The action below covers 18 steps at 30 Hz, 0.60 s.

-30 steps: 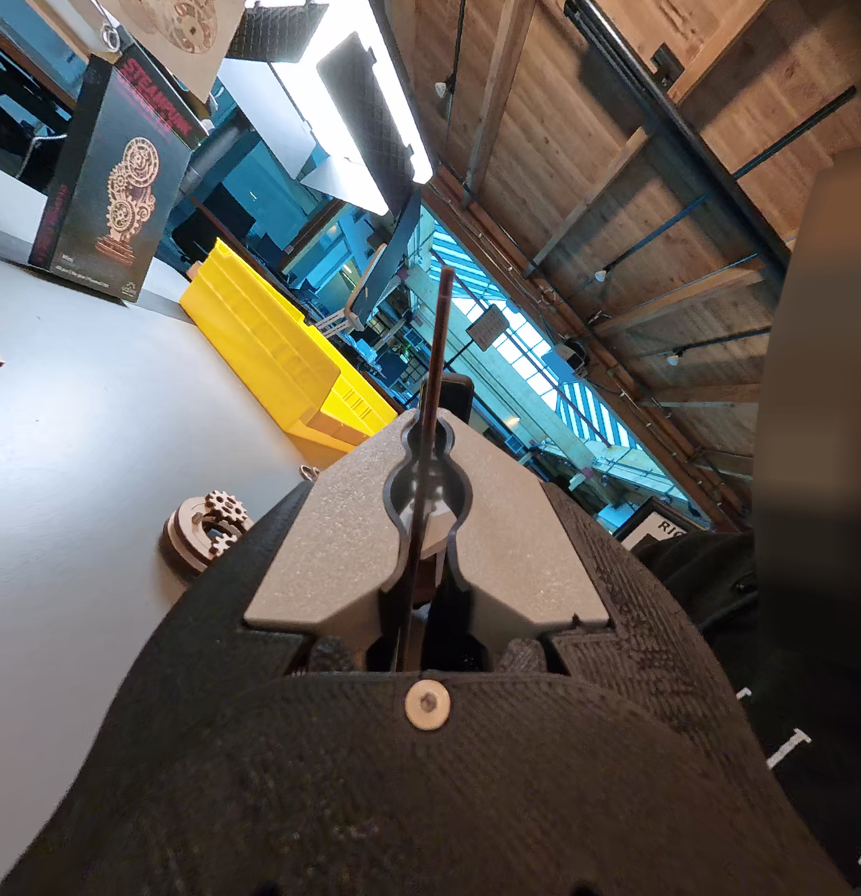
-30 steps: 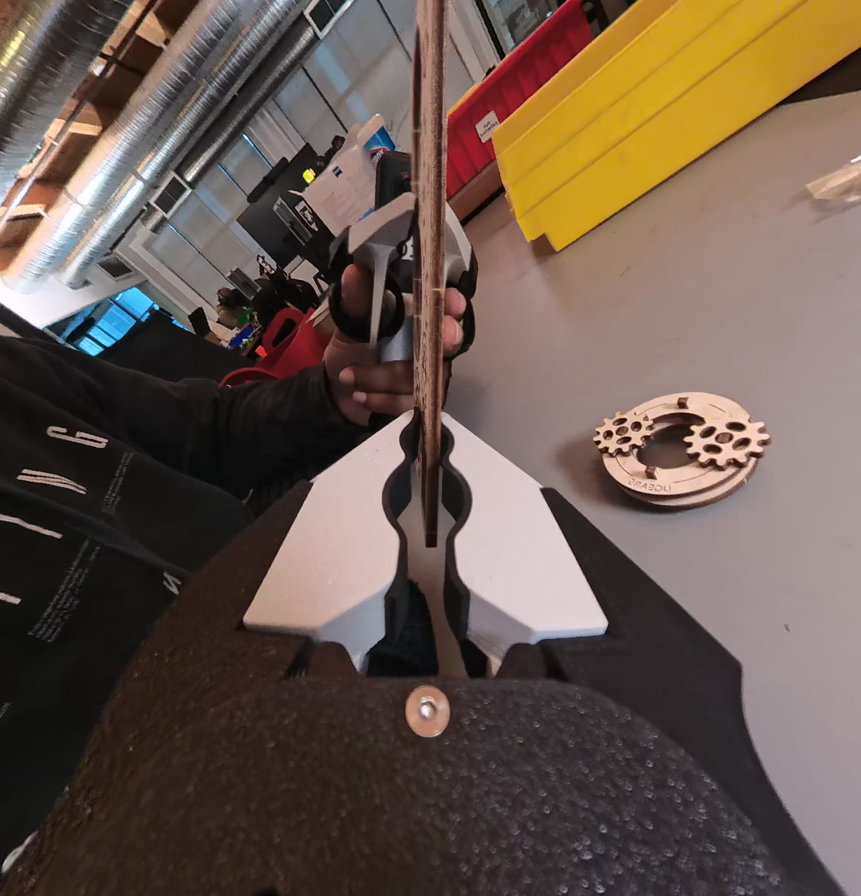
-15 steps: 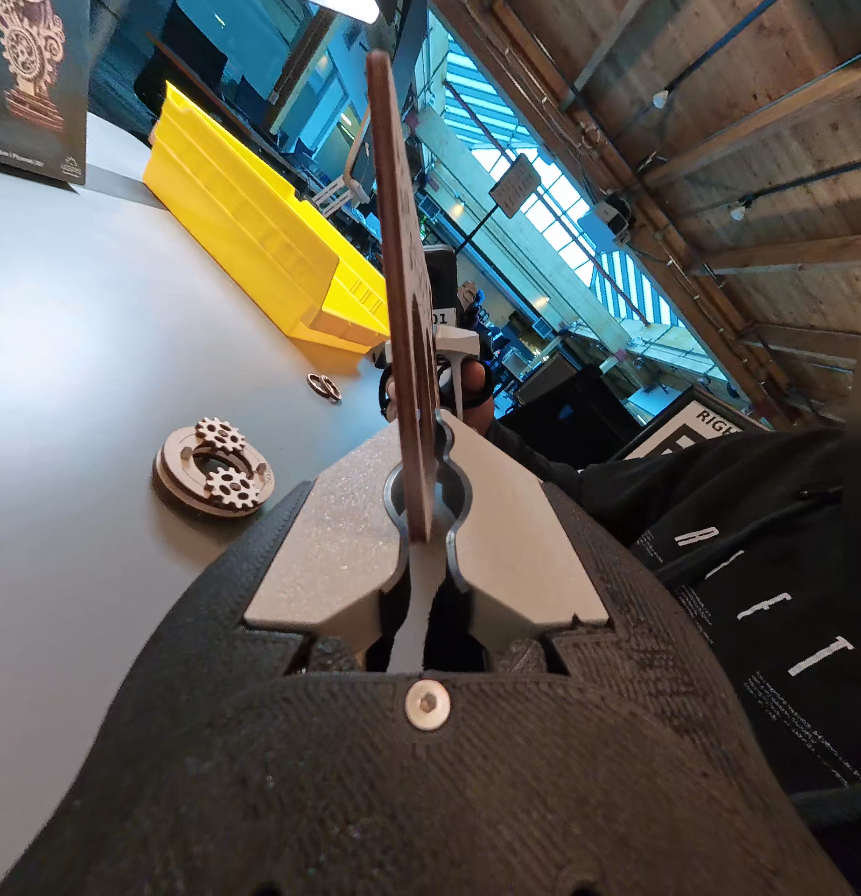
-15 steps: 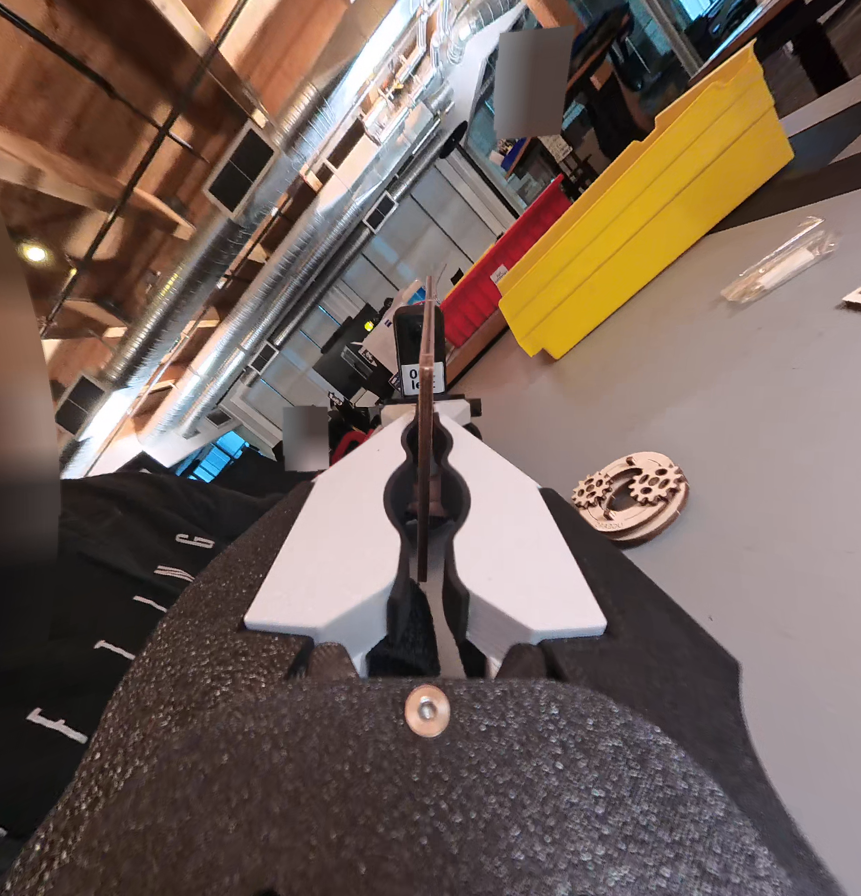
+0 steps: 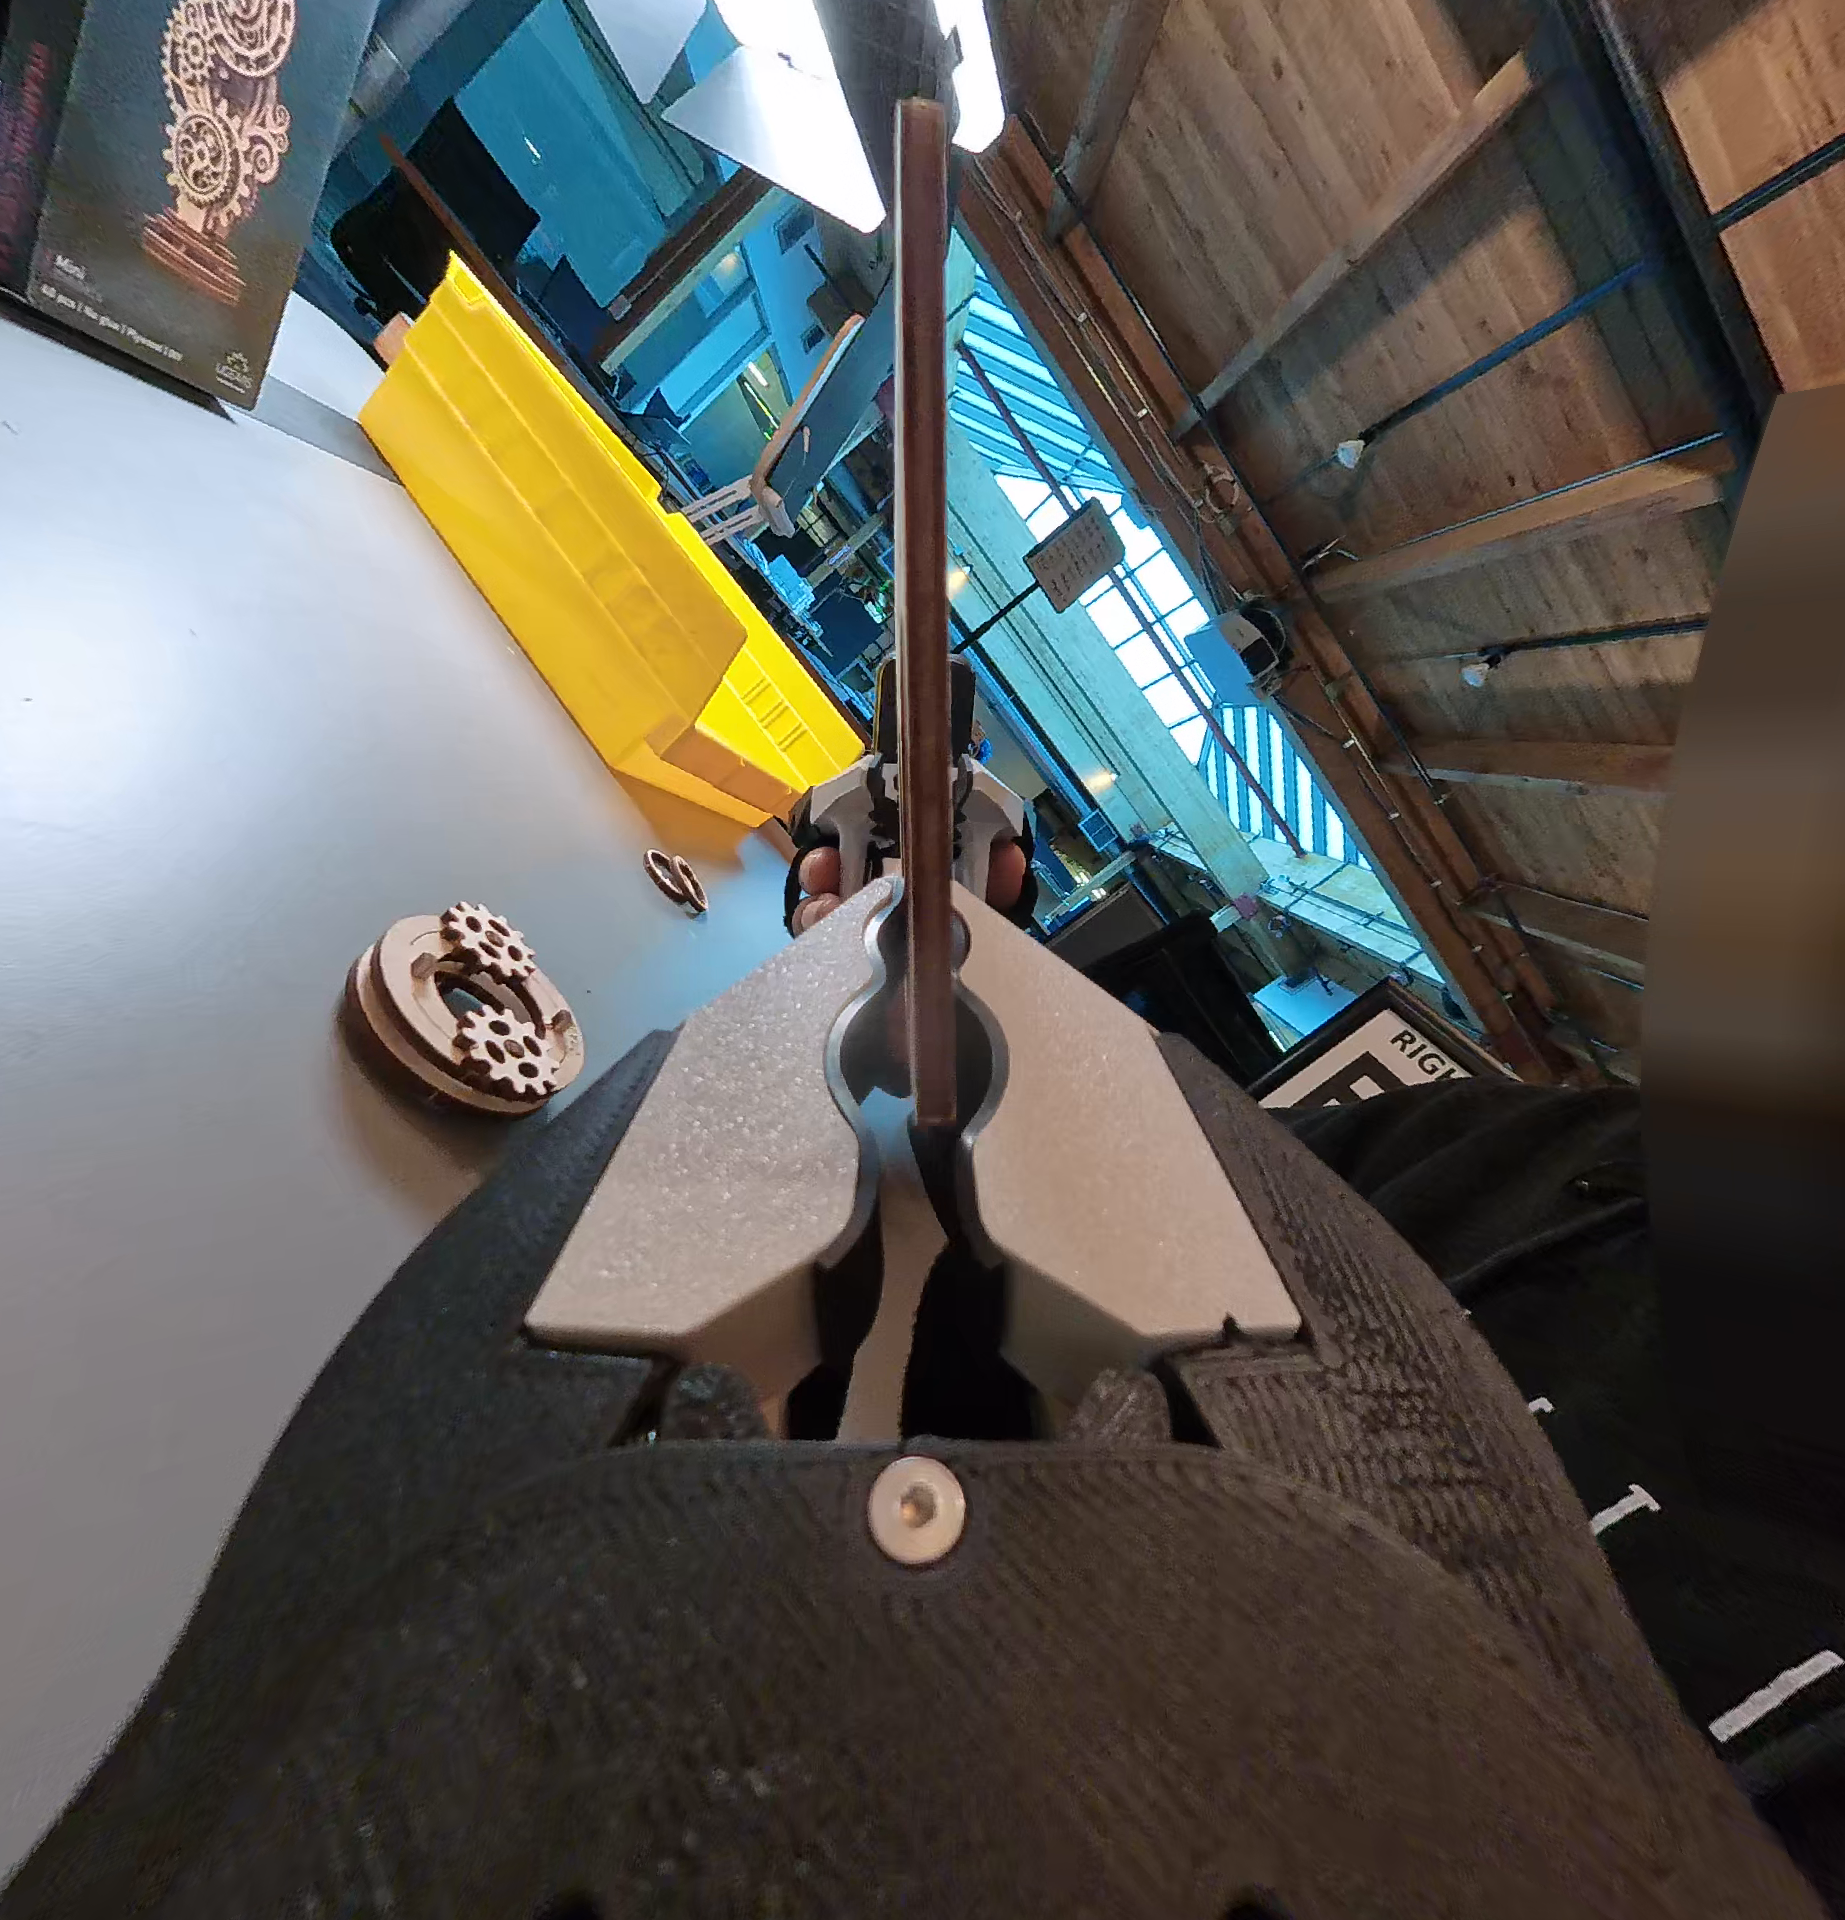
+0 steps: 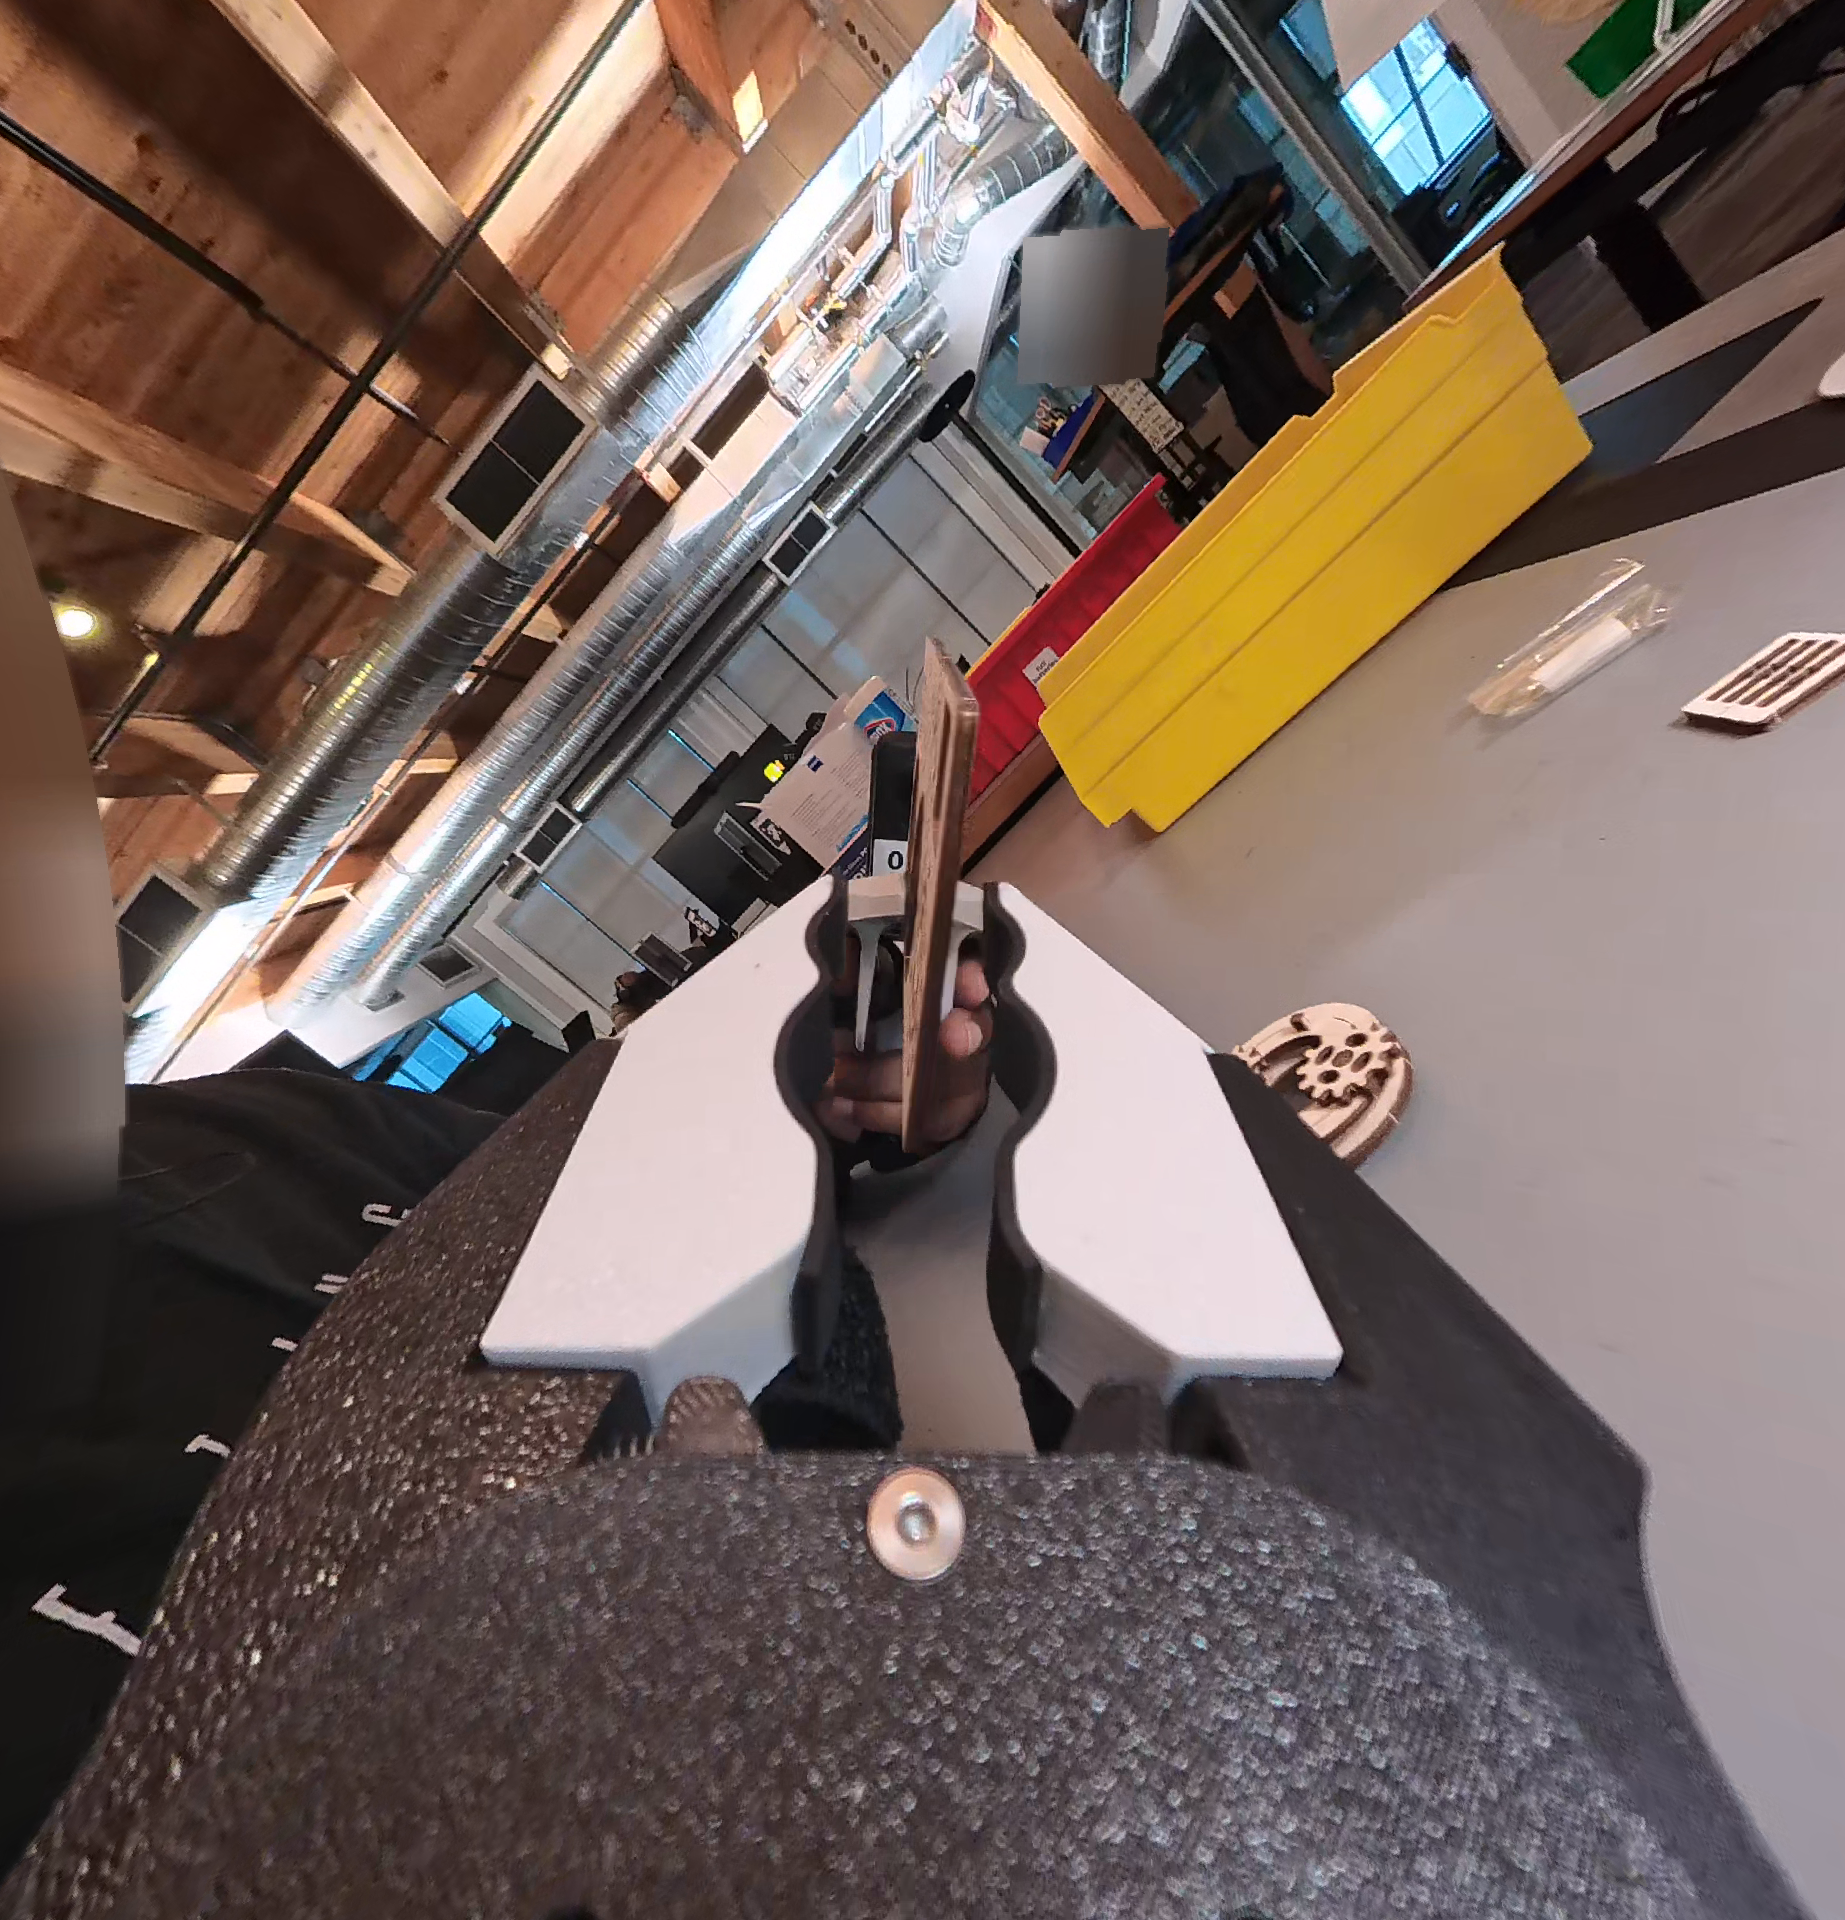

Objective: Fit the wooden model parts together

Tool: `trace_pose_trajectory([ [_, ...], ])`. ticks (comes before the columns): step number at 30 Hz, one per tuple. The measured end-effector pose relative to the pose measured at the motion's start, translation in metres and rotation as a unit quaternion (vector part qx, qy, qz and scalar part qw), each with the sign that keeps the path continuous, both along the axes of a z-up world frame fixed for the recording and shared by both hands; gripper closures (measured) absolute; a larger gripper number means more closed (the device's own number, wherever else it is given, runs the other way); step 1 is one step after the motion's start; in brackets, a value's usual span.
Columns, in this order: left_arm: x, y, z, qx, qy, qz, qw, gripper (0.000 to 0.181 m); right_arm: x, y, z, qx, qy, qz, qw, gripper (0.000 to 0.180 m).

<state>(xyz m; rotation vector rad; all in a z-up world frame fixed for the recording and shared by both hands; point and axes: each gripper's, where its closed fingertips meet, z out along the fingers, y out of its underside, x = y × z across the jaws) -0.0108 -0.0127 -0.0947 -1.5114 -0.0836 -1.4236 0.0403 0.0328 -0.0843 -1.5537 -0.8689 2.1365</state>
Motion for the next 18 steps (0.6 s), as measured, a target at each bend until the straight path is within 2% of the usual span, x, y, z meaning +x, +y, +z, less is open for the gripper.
trace_pose_trajectory([
  [8,0.002,-0.002,-0.006,-0.025,-0.010,-0.023,0.999,0.181,0.004,0.013,0.000,-0.010,0.002,-0.029,1.000,0.162],
  [12,0.008,-0.005,-0.009,-0.031,-0.007,-0.042,0.999,0.181,0.002,0.013,-0.005,0.006,-0.015,-0.040,0.999,0.172],
  [13,0.007,-0.005,-0.008,-0.029,-0.007,-0.040,0.999,0.180,0.002,0.012,-0.007,0.012,-0.020,-0.039,0.999,0.177],
  [18,-0.008,-0.003,-0.001,-0.016,-0.022,-0.011,1.000,0.180,-0.001,0.002,-0.013,0.028,-0.036,-0.019,0.999,0.177],
])
